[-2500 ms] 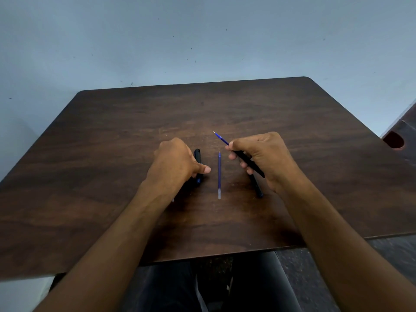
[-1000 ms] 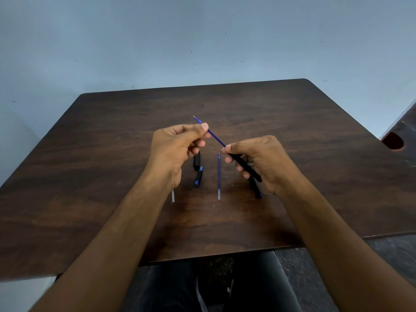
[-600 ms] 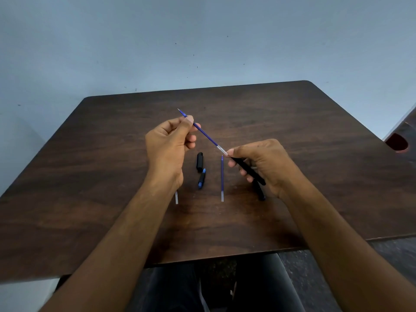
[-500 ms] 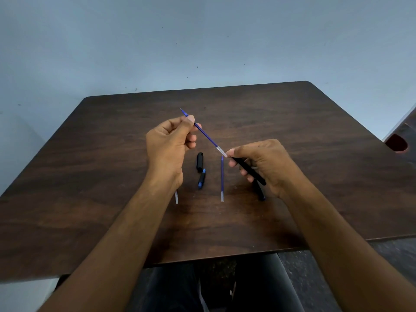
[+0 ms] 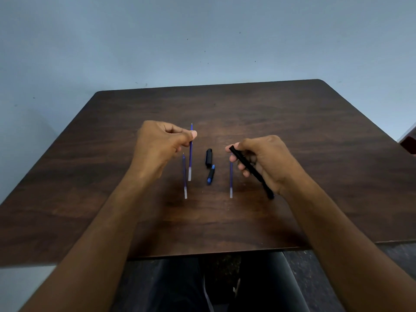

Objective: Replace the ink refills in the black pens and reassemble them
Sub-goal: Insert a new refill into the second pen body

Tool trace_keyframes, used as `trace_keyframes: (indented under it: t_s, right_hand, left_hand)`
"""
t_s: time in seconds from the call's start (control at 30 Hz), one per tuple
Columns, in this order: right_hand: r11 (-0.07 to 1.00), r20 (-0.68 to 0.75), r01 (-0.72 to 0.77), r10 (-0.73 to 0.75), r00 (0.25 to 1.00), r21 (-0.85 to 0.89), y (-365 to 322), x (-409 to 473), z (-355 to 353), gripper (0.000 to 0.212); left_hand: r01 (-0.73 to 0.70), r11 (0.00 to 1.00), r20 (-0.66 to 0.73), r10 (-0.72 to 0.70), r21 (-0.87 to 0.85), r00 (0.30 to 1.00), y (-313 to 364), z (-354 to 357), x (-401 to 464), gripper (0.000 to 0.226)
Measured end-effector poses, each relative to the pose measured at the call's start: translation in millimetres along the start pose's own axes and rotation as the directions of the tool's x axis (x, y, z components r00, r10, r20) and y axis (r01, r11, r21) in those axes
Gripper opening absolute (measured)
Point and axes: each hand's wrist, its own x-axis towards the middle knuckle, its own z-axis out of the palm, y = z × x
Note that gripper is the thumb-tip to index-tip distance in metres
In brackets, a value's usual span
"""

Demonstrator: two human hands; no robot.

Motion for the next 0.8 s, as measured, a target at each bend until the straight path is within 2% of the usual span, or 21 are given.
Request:
trace_keyframes:
  t_s: [0.17,0.23,0.47,0.8]
  right_hand:
    - [1.000,0.036,0.002,-0.002,0.999,0.001,1,4,14,0.020]
    - [1.000,0.047,-0.002,0.002,0.999,0.007,1,6,20,0.020]
    - [0.999,0.061,-0.025,0.024,0.998,0.022,1,8,27,0.016]
    - [0.999,0.030,-0.013,0.014,0.999,-0.033,5,10,24,0.012]
  left_hand:
    - [0.123,0.955,0.045,-0.141,0.271,0.989,-10,-8,0,0.018]
    - [0.160,0.930,0.008,-0.172,0.332,0.985,-15,-10,0,0.020]
    - [0.234,0.895,-0.081,-0.220,0.380,0.972,-25,-9,6,0.023]
    - [0.268,0.851,-0.042,-0.280,0.451,0.959,-34,1,10,0.028]
